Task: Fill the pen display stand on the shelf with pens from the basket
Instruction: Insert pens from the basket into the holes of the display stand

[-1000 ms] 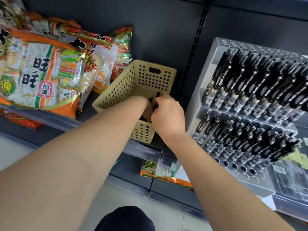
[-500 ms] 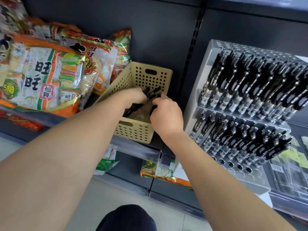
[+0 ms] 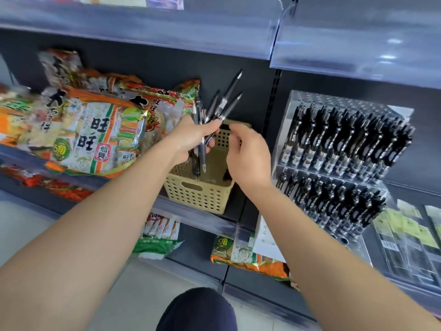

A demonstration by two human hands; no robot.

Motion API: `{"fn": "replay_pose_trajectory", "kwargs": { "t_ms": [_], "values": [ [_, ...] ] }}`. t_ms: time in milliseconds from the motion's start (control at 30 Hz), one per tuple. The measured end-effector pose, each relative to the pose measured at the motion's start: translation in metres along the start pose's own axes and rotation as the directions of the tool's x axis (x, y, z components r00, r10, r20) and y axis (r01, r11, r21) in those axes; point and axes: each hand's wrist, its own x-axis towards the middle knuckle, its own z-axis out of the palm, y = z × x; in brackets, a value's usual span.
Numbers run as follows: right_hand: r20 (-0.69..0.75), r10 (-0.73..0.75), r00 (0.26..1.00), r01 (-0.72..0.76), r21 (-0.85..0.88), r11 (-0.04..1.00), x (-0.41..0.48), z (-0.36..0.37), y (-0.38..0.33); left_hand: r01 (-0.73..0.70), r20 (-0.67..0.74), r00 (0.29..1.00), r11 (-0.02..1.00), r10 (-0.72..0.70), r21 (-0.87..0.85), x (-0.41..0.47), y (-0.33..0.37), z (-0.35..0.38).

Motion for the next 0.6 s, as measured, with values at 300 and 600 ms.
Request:
{"fn": "replay_pose_trajectory", "kwargs": {
  "t_ms": [300,600],
  "values": [
    [-0.043,-0.523,0.851,0.502,-0.222,0.836,-0.018,-0.047,-0.013,0.233,0.083,0.972,0.921,-0.218,-0.313,-0.059,0.023,0.017],
    [0.208,-0.636,0.744,0.667,-0.296,0.684,-0.051,-0.074,-0.011,0.407,0.182,0.913,0.837,-0.365,-0.365,-0.093,0.018,0.036]
  ]
}}
